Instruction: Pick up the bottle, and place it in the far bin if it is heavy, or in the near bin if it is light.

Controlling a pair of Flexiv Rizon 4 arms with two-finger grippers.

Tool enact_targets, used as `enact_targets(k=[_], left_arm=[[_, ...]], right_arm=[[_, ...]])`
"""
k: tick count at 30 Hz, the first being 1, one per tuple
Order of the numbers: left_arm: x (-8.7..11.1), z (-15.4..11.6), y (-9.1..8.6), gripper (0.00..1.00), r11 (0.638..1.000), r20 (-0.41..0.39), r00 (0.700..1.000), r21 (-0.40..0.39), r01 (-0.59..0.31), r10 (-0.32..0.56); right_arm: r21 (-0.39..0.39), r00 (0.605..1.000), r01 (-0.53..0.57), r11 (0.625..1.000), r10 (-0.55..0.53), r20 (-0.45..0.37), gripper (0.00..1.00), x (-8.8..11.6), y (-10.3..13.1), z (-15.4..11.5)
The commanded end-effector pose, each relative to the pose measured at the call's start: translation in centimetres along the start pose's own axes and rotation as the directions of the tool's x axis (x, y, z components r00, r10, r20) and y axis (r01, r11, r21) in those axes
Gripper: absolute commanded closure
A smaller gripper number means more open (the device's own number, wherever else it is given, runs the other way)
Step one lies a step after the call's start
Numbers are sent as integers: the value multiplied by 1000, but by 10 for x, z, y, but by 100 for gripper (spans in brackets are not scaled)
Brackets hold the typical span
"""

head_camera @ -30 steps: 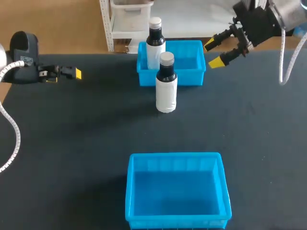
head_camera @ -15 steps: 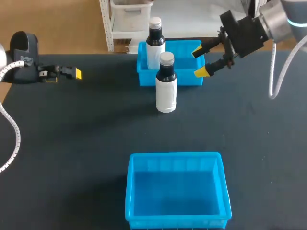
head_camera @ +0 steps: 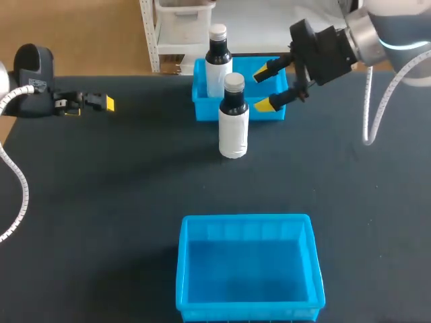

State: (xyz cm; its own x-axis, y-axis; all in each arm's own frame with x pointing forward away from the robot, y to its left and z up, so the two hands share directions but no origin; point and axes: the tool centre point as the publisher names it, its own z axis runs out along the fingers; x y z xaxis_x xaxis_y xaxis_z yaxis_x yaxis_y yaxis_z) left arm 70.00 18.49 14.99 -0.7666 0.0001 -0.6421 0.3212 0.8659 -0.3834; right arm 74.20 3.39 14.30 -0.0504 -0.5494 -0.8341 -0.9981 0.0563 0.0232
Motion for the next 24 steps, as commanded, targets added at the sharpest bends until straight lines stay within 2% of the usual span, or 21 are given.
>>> enact_targets(k=[1,16,24], left_arm=[[0,0,0,0,1000,0,1000,0,0,0],[0,0,0,0,1000,0,1000,0,0,0],[0,0,0,0,1000,0,1000,0,0,0]], right_arm=[[-33,1000,-9,999,9,5,0,-2,-14,11],[-51,999,-50,997,50,0,0,-8,-19,43],[-57,998,-68,996,68,5,0,-10,-17,50]])
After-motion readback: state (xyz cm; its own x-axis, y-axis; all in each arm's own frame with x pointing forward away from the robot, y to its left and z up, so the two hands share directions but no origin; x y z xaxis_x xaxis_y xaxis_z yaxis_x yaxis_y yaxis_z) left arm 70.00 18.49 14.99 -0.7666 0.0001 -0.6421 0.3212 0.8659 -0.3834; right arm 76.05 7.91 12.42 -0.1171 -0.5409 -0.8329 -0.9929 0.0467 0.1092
